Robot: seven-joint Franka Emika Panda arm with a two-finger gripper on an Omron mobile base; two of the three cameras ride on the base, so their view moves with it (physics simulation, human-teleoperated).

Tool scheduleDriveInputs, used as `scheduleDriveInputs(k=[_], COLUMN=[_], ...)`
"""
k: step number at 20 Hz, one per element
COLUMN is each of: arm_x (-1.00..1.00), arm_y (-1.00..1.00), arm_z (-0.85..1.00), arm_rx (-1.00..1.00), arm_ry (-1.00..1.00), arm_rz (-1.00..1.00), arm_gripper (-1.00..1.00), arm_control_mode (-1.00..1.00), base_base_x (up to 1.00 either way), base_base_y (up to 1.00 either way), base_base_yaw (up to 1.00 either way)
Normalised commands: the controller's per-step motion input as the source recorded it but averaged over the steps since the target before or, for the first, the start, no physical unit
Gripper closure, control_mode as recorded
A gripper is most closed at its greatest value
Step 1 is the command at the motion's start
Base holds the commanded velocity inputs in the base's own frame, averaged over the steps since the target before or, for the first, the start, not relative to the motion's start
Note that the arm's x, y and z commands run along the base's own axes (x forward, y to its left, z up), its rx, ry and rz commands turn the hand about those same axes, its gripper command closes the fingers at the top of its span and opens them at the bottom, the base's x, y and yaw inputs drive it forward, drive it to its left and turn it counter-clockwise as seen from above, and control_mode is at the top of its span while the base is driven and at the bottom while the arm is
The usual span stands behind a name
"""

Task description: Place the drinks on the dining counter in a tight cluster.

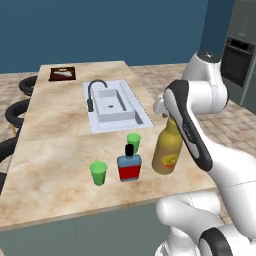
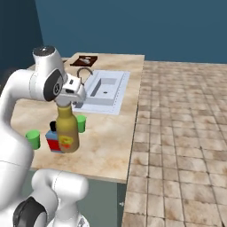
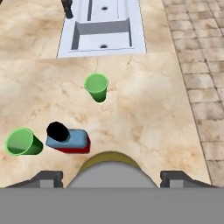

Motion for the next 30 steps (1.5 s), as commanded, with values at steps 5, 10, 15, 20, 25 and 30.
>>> scheduleDriveInputs(k=[5,10,15,20,25,30], arm_x=[0.03,0.01,0.29,0.49,0.28,0.08], arm_y=[-0.21,0.03,0.33,0.11,-0.12,0.0], arm_z=[-0.26,-0.2,-0.16,-0.03,0.0,-0.04], arm_rx=[-0.03,-0.01,-0.01,-0.03,0.0,0.0], arm_ry=[0.0,0.0,-0.01,0.0,0.03,0.0], arm_rz=[0.0,0.0,-0.04,-0.07,-0.01,0.0], arm_gripper=[1.0,1.0,1.0,1.0,1.0,1.0], arm_control_mode=[-1.0,-1.0,-1.0,-1.0,-1.0,-1.0], base_base_x=[0.0,0.0,0.0,0.0,0.0,0.0], base_base_y=[0.0,0.0,0.0,0.0,0.0,0.0], base_base_yaw=[0.0,0.0,0.0,0.0,0.0,0.0])
